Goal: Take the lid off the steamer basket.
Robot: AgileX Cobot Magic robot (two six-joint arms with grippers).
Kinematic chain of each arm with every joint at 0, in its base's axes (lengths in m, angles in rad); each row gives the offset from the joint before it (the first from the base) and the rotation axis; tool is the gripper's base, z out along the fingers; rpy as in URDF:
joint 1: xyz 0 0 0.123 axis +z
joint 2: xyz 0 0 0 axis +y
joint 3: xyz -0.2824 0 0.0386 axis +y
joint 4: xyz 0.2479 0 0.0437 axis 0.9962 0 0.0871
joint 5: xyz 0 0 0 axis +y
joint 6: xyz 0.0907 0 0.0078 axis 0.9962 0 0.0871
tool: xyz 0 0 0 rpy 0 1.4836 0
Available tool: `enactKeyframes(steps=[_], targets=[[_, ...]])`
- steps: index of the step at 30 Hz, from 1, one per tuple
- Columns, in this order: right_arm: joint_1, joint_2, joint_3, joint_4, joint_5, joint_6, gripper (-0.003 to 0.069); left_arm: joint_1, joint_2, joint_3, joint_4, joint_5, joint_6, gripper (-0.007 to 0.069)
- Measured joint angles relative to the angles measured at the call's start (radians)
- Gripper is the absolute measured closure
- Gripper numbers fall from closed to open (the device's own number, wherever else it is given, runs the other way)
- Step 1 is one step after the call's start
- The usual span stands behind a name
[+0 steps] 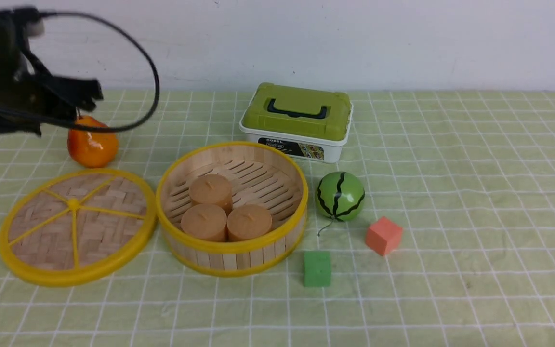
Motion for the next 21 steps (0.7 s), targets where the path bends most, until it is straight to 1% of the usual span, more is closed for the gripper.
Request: enactKeyframes(steps=[1, 4, 5, 6, 7, 8, 9, 11, 12, 13, 14, 15, 17, 19, 21], targets=[[0.000, 0.000, 0.000, 0.000, 0.000, 0.000, 0.0418, -0.025, -0.049, 0.000, -0.009, -0.010, 0.020, 0.0330], [0.000, 0.000, 0.000, 0.000, 0.000, 0.000, 0.0418, -0.110, -0.239, 0.000, -0.019, -0.066, 0.051, 0.0436], [0.000, 0.000, 0.000, 0.000, 0.000, 0.000, 0.0418, -0.120, -0.250, 0.000, -0.019, -0.073, 0.053, 0.0451], [0.000, 0.000, 0.000, 0.000, 0.000, 0.000, 0.0418, -0.156, -0.333, 0.000, -0.017, -0.085, 0.057, 0.0509], [0.000, 0.000, 0.000, 0.000, 0.000, 0.000, 0.0418, -0.175, -0.390, 0.001, -0.013, -0.082, 0.059, 0.0550], [0.000, 0.000, 0.000, 0.000, 0.000, 0.000, 0.0418, -0.182, -0.426, 0.004, -0.009, -0.079, 0.059, 0.0569], [0.000, 0.000, 0.000, 0.000, 0.000, 0.000, 0.0418, -0.189, -0.471, 0.016, -0.004, -0.076, 0.059, 0.0603], [0.000, 0.000, 0.000, 0.000, 0.000, 0.000, 0.0418, -0.193, -0.557, 0.064, 0.001, -0.077, 0.059, 0.0637], [0.000, 0.000, 0.000, 0.000, 0.000, 0.000, 0.0418, -0.195, -0.618, 0.117, 0.004, -0.093, 0.059, 0.0637], [0.000, 0.000, 0.000, 0.000, 0.000, 0.000, 0.0417, -0.195, -0.628, 0.127, 0.004, -0.097, 0.059, 0.0637], [0.000, 0.000, 0.000, 0.000, 0.000, 0.000, 0.0417, -0.195, -0.703, 0.214, 0.007, -0.139, 0.059, 0.0637], [0.000, 0.000, 0.000, 0.000, 0.000, 0.000, 0.0417, -0.195, -0.726, 0.243, 0.007, -0.154, 0.059, 0.0637], [0.000, 0.000, 0.000, 0.000, 0.000, 0.000, 0.0417, -0.195, -0.893, 0.469, 0.009, -0.291, 0.059, 0.0637], [0.000, 0.000, 0.000, 0.000, 0.000, 0.000, 0.0417, -0.195, -0.943, 0.557, 0.009, -0.343, 0.057, 0.0637], [0.000, 0.000, 0.000, 0.000, 0.000, 0.000, 0.0418, -0.195, -1.052, 0.796, 0.009, -0.470, 0.027, 0.0637]])
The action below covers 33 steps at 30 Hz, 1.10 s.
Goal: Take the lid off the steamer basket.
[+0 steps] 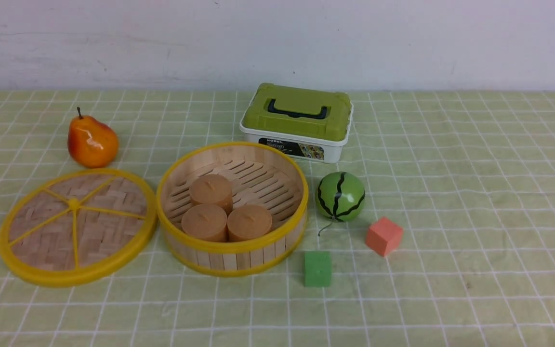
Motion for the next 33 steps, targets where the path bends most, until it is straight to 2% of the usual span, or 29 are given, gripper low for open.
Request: enactKeyframes(steps=[1, 2, 5, 11, 16, 23, 27, 29, 30, 31, 32, 33], targets=[[0.000, 0.000, 0.000, 0.000, 0.000, 0.000, 0.0418, 0.000, -0.014, 0.017, 0.000, -0.008, -0.003, 0.0637], [0.000, 0.000, 0.000, 0.000, 0.000, 0.000, 0.0418, 0.000, -0.059, 0.138, 0.000, -0.069, -0.027, 0.0637], [0.000, 0.000, 0.000, 0.000, 0.000, 0.000, 0.0418, 0.000, -0.106, 0.319, 0.000, -0.170, -0.062, 0.0637], [0.000, 0.000, 0.000, 0.000, 0.000, 0.000, 0.0418, 0.000, -0.113, 0.522, 0.001, -0.328, -0.091, 0.0637], [0.000, 0.000, 0.000, 0.000, 0.000, 0.000, 0.0418, 0.000, -0.113, 0.606, 0.002, -0.372, -0.152, 0.0637], [0.000, 0.000, 0.000, 0.000, 0.000, 0.000, 0.0418, 0.000, -0.137, 0.621, -0.021, -0.371, -0.157, 0.0637], [0.000, 0.000, 0.000, 0.000, 0.000, 0.000, 0.0418, 0.042, -0.234, 0.621, -0.101, -0.321, -0.107, 0.0637], [0.000, 0.000, 0.000, 0.001, 0.000, 0.000, 0.0418, 0.103, -0.330, 0.621, -0.176, -0.279, -0.001, 0.0637], [0.000, 0.000, 0.000, 0.001, 0.000, 0.000, 0.0418, 0.108, -0.337, 0.621, -0.181, -0.275, 0.009, 0.0637], [0.000, 0.000, 0.000, 0.001, 0.000, 0.000, 0.0418, 0.158, -0.402, 0.621, -0.225, -0.255, 0.127, 0.0637], [0.000, 0.000, 0.000, 0.001, 0.000, 0.000, 0.0418, 0.158, -0.402, 0.621, -0.225, -0.255, 0.127, 0.0637], [0.000, 0.000, 0.000, 0.001, 0.000, 0.000, 0.0418, 0.196, -0.458, 0.621, -0.265, -0.226, 0.227, 0.0637]])
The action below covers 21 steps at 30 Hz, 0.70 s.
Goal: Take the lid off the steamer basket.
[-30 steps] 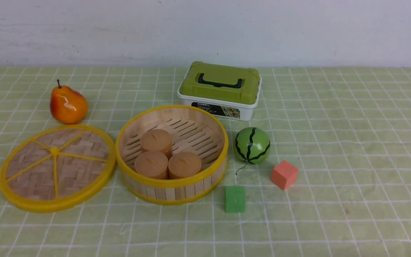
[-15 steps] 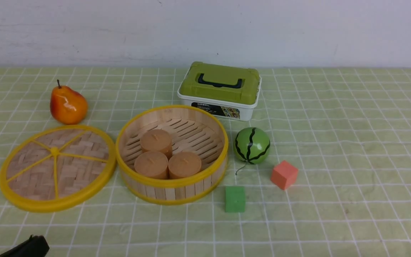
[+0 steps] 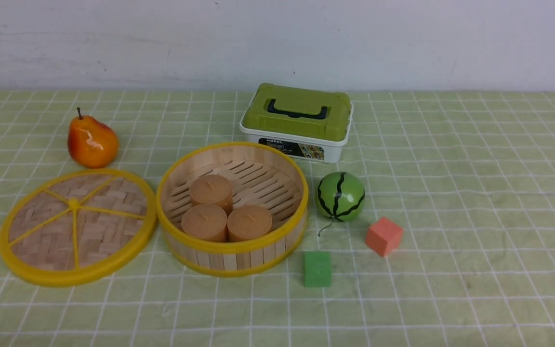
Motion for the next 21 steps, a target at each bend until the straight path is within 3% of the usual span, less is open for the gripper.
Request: enactKeyframes(steps=[5, 10, 21], targets=[[0.000, 0.000, 0.000, 0.000, 0.000, 0.000, 0.0418, 0.065, -0.036, 0.000, -0.079, 0.192, 0.212, 0.0637], [0.000, 0.000, 0.000, 0.000, 0.000, 0.000, 0.0418, 0.071, -0.036, 0.002, -0.121, 0.408, 0.237, 0.0637], [0.000, 0.000, 0.000, 0.000, 0.000, 0.000, 0.0418, 0.071, -0.036, 0.001, -0.127, 0.414, 0.240, 0.0637]])
